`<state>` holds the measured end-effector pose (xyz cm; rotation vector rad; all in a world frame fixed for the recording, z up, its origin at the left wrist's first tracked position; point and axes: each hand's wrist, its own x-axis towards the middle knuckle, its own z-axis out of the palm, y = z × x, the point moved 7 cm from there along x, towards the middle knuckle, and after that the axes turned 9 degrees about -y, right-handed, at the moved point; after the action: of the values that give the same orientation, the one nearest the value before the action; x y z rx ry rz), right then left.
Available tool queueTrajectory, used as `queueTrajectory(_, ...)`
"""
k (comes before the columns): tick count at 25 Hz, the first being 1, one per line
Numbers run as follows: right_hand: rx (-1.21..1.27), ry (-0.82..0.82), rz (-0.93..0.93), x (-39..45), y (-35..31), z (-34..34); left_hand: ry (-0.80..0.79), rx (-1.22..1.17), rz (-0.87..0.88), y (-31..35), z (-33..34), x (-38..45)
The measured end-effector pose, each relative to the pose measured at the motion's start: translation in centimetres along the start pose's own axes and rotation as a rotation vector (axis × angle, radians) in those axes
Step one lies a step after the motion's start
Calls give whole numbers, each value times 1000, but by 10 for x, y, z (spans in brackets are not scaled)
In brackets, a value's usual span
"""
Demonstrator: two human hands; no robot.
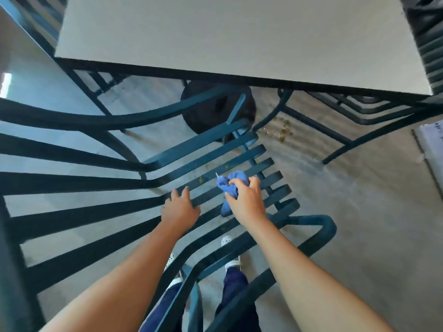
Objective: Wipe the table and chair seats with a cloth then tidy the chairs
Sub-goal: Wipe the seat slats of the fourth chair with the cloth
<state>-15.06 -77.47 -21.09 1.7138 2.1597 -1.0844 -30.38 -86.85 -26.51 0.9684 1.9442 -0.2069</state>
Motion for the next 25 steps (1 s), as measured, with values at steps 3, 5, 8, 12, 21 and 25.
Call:
queueTrajectory(3, -64, -46, -75, 24, -11, 10, 32, -30, -62, -8, 0, 14)
queueTrajectory(5, -116, -91, -116, 44, -18, 14, 60, -54, -113, -11, -2, 26)
queueTrajectory(8, -209, -115, -183, 70, -29, 16, 104, -83, -182, -14, -2, 44)
queueTrajectory(12, -390, -143, -318, 103, -53, 22, 148, -123, -210, -17, -6, 76)
queueTrajectory(21, -616, -530, -353, 200, -69, 104, 248, -48, -204, -48, -2, 145)
queueTrajectory(25, -693, -555, -468, 220, -49, 138, 278, 96, -158, -55, 12, 171)
